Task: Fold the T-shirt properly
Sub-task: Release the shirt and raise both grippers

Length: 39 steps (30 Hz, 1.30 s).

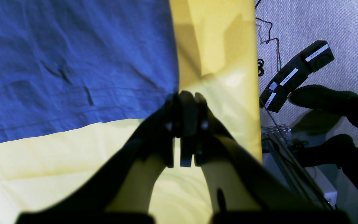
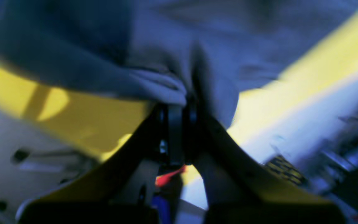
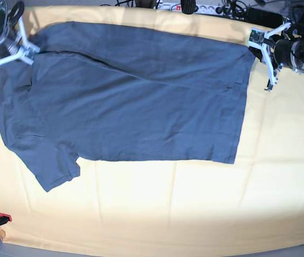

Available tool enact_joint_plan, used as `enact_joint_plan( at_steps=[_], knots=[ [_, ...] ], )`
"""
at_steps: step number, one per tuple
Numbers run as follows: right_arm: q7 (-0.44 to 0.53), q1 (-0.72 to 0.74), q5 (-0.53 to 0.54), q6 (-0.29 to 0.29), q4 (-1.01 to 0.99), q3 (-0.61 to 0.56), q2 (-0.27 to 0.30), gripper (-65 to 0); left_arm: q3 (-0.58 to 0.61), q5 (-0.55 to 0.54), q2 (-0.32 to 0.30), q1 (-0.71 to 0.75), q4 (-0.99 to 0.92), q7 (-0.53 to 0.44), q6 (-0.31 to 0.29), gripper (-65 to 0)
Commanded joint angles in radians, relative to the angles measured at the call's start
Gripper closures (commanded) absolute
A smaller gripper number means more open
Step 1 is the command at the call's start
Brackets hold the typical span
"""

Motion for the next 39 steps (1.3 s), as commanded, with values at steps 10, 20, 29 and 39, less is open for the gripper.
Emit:
enact_joint_plan(
  at_steps=[10, 20, 29, 39],
  knots=[
    [-0.057, 0.000, 0.067, 0.125, 0.016, 0.187, 0.017, 0.0, -0.010, -0.024, -0.025, -0.010, 0.008, 0.000, -0.005, 0.0],
    [-0.122, -0.156, 0.271, 0.253, 0.013, 0.188, 0.017, 0.0, -0.010, -0.012, -0.026, -0.016, 0.008, 0.029, -0.005, 0.0],
    [-0.065, -0.217, 0.271, 0.239, -0.066, 0.188, 0.016, 0.0, -0.010, -0.036, -0.045, -0.012, 0.035, 0.027, -0.005, 0.0],
    [-0.066, -0.217, 0.340, 0.254, -0.070, 0.187, 0.014, -0.8, -0.009, -0.109, -0.096, -0.012, 0.097, 0.071, -0.005, 0.0]
  ],
)
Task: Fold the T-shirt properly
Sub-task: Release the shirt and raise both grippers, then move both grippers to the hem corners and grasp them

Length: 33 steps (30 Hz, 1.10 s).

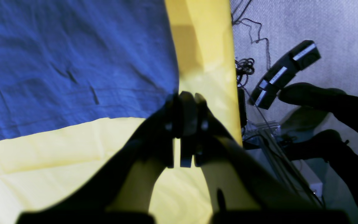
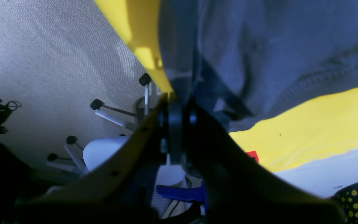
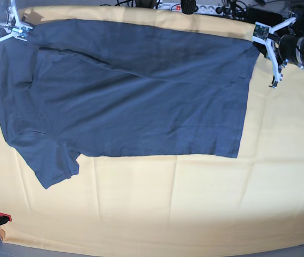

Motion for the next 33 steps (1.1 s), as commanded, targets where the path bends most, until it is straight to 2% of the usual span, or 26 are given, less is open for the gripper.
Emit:
enact_joint_plan(
  at_steps=[1, 2, 4, 5, 6, 7, 8, 12, 19, 22, 25, 29, 33],
  knots=[
    [-0.004, -0.003, 0.000, -0.003, 0.006, 0.009, 0.012, -7.8, -0.009, -0.007, -0.010, -0.005, 0.007, 0.008, -0.005, 0.0],
    [-0.004, -0.003, 0.001, -0.006, 0.006, 0.009, 0.012, -16.7, -0.009, -0.006, -0.010, -0.005, 0.007, 0.017, -0.005, -3.2],
    [-0.004, -0.003, 0.001, -0.011, 0.006, 0.009, 0.012, -36.0, -0.009, -0.006, -0.010, -0.005, 0.006, 0.041, -0.005, -19.2],
    [-0.005, -0.003, 0.000, -0.011, 0.006, 0.009, 0.012, -42.6, -0.009, -0.008, -0.010, -0.005, 0.006, 0.053, -0.005, -27.9],
    [-0.008, -0.003, 0.000, -0.006, 0.006, 0.009, 0.012, -45.5, -0.009, -0.015, -0.010, -0.005, 0.006, 0.063, -0.005, -35.5],
    [-0.017, -0.003, 0.000, 0.003, 0.006, 0.009, 0.012, -45.5, -0.009, -0.029, -0.010, -0.005, 0.006, 0.071, -0.005, -40.2],
    [-0.037, -0.003, 0.000, 0.013, 0.006, 0.009, 0.012, -45.4, -0.009, -0.043, -0.010, -0.005, 0.006, 0.082, -0.005, -41.5],
    [-0.106, -0.003, 0.000, 0.034, 0.008, 0.010, 0.012, -45.4, -0.009, -0.058, -0.010, -0.006, 0.008, 0.085, -0.005, -41.4],
    [-0.111, -0.003, -0.004, -0.016, 0.137, 0.010, 0.012, -45.4, -0.009, -0.047, -0.010, -0.006, 0.010, 0.086, -0.005, -41.4],
    [-0.123, -0.003, -0.009, -0.018, 0.165, 0.011, 0.012, -45.4, -0.009, -0.047, -0.010, -0.006, 0.022, 0.087, -0.005, -41.4],
    [-0.128, -0.003, -0.053, -0.008, 0.165, 0.026, 0.012, -45.4, -0.009, -0.056, -0.010, -0.006, 0.045, 0.129, -0.005, -41.3],
    [-0.128, -0.003, -0.060, -0.027, 0.165, 0.114, 0.010, -45.2, -0.009, -0.075, -0.010, -0.016, 0.087, 0.175, -0.005, -38.2],
    [-0.110, -0.003, -0.056, -0.046, 0.165, 0.273, 0.009, -45.2, -0.009, -0.073, -0.010, -0.090, 0.122, 0.191, -0.005, -35.9]
  ],
)
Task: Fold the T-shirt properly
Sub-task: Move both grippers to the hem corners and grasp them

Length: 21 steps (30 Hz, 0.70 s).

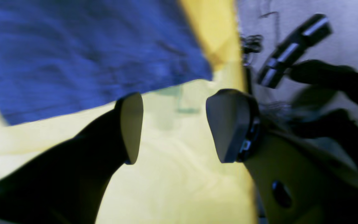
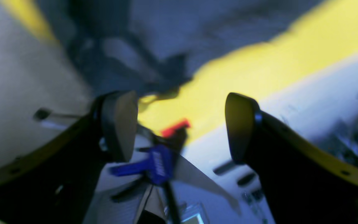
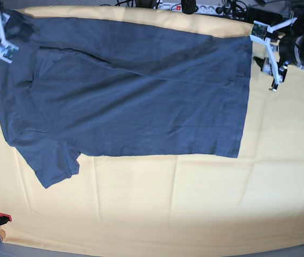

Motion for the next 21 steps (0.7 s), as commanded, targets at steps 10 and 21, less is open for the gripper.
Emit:
enact_joint_plan(
  at_steps=[10, 21],
  knots=[
    [0.266, 0.008, -0.015, -0.213, 0.010, 0.188, -0.035, -45.2, -0.009, -0.015, 0.012, -0.158, -0.116, 0.023, 0.507, -35.9],
    [0.286, 0.148, -0.023, -0.257, 0.010, 0.188, -0.087, -45.2, -0.294, -0.216, 0.504, -0.222, -0.760, 0.046, 0.629, -35.9]
  ],
)
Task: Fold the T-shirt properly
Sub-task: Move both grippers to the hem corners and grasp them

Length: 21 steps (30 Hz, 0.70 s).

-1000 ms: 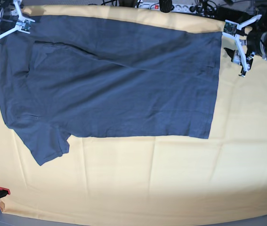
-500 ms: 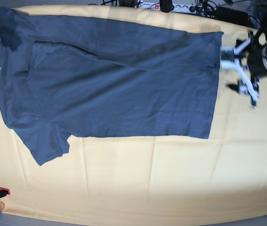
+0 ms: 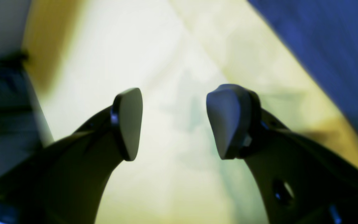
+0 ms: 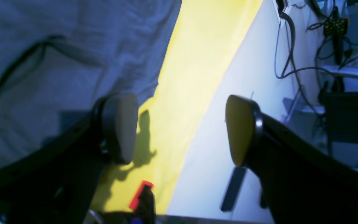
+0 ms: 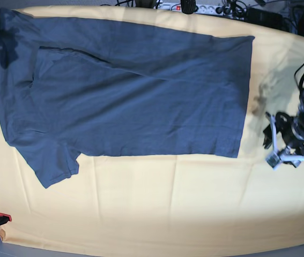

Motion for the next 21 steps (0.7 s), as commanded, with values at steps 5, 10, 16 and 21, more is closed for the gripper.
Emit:
enact_joint_plan(
  at_steps=[5, 10, 16, 21],
  knots=[
    [0.010, 0.027, 0.009, -0.007, -0.029, 0.012, -0.006, -45.2, -0.456, -0.418, 0.200, -0.031, -0.319, 0.111, -0.267, -35.9],
    [0.015, 0.027, 0.009, -0.007, -0.030, 0.012, -0.013, -45.2, -0.546, -0.624, 0.273, -0.027, -0.583, 0.168, -0.432, -35.9],
    [0.017, 0.027, 0.009, -0.008, -0.030, 0.012, -0.012, -45.2, -0.546, -0.647, 0.362, -0.027, -0.708, 0.177, -0.494, -35.9],
    [0.018, 0.028, 0.009, -0.008, -0.030, 0.012, -0.013, -45.2, -0.517, -0.646, 0.420, -0.027, -0.707, 0.205, -0.493, -35.9]
  ],
)
